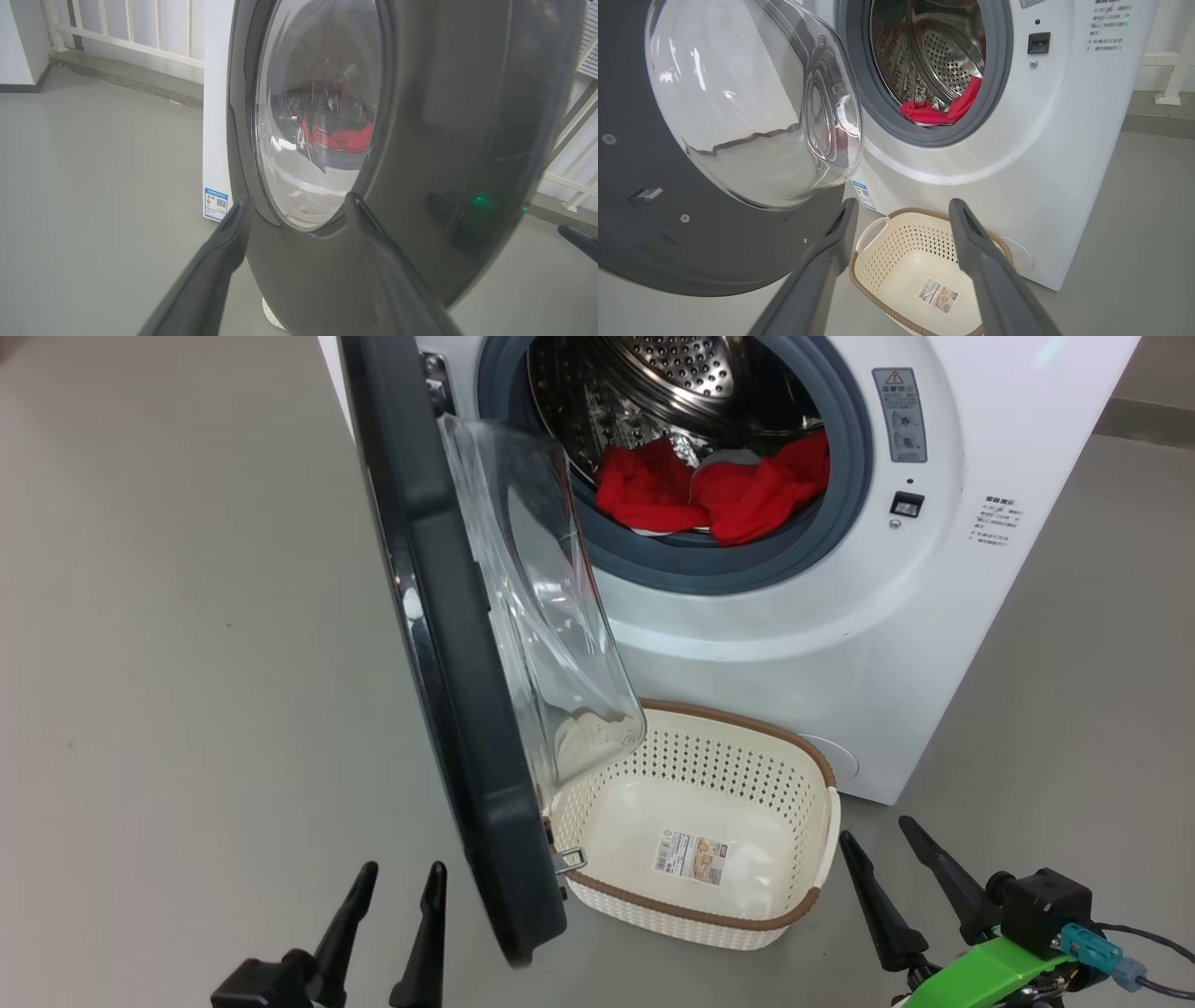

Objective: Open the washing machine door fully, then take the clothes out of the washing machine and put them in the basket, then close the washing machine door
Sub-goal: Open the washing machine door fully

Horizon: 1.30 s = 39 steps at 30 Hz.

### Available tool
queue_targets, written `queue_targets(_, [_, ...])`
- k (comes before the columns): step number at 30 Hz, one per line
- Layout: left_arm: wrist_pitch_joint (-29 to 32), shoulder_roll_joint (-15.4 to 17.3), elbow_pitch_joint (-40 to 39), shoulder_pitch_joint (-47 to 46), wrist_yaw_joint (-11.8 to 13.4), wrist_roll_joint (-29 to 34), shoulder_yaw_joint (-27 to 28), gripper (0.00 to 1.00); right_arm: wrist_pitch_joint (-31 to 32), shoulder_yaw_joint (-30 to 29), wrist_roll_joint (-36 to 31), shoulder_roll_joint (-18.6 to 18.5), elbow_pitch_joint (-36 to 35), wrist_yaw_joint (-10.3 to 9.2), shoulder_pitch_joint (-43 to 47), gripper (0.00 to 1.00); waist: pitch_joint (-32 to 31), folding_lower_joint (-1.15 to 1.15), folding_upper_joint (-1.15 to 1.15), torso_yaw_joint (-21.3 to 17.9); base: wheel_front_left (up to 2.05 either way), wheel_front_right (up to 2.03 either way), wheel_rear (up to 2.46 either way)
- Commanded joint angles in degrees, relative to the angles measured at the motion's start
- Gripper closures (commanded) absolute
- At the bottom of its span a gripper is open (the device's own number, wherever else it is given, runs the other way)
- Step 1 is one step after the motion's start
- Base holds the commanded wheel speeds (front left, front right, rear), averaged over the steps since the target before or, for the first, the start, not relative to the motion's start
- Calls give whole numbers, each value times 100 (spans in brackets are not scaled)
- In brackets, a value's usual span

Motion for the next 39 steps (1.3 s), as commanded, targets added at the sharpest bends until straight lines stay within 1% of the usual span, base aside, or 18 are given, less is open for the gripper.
queue_targets(1, [-69, 60, -161, -42, -4, 39, 207, 0, -60, 74, -59, -18, -140, 43, -10, 0, -6, 0, 0, -5, 0, 0, 0])
queue_targets(3, [-69, 60, -162, -44, -4, 37, 216, 2, -60, 65, -62, -12, -153, 43, -4, 0, -13, 0, 0, -4, 0, 0, 0])
queue_targets(4, [-69, 60, -170, -48, -2, 6, 232, 74, -60, 59, -62, -9, -158, 43, -1, 0, -17, 0, 0, -3, 0, 0, 0])
queue_targets(5, [-69, 60, -187, -51, 10, -37, 263, 91, -60, 55, -62, -4, -162, 43, 3, 0, -24, 0, 0, -3, 0, 0, 0])
queue_targets(6, [-69, 60, -206, -55, 16, -73, 296, 100, -60, 54, -61, -1, -166, 43, 4, 0, -25, 0, 0, -4, 0, 0, 0])
queue_targets(11, [-69, 60, -439, -118, 18, -228, 497, 100, -60, 68, -50, 8, -174, 43, 7, 0, -33, 0, 0, -4, 0, 0, 0])
queue_targets(14, [-69, 60, -843, -195, 0, -401, 647, 100, -60, 94, -28, 3, -182, 43, 0, 0, -39, 0, 0, -8, 0, 0, 0])
queue_targets(18, [-69, 60, -1692, -333, 14, -415, 691, 100, -60, 117, 16, -2, -193, 43, -15, 0, -54, 0, 0, -17, 0, 0, 0])
queue_targets(21, [-69, 60, -2363, -403, 47, -329, 434, 100, -60, 120, 45, -8, -215, 43, -29, 0, -53, 0, 0, -27, 0, 0, 0])
queue_targets(23, [-69, 60, -2735, -436, 67, -163, 137, 100, -60, 120, 48, -13, -230, 43, -42, 0, -43, 0, 0, -37, 0, 0, 0])
queue_targets(25, [-69, 60, -2928, -428, 95, -56, -245, 100, -60, 119, 44, -15, -248, 43, -58, 0, -29, 0, 0, -46, 0, 0, 0])
queue_targets(28, [-69, 60, -2851, -351, 112, -5, -878, 100, -60, 123, 39, -11, -263, 43, -77, 0, -12, 0, 0, -71, 0, 0, 0])
queue_targets(32, [-69, 60, -2217, -223, 88, -82, -1505, 100, -60, 141, 47, -3, -266, 43, -100, 0, 11, 0, 0, -124, 0, 0, 0])
queue_targets(35, [-69, 60, -1697, -180, 104, -281, -1675, 100, -60, 153, 54, 4, -265, 43, -124, 0, 31, 0, 0, -165, 0, 0, 0])
queue_targets(39, [-69, 60, -1104, -196, 127, -528, -1642, 100, -60, 165, 61, 4, -270, 43, -151, 0, 62, 0, 0, -200, 0, 0, 0])
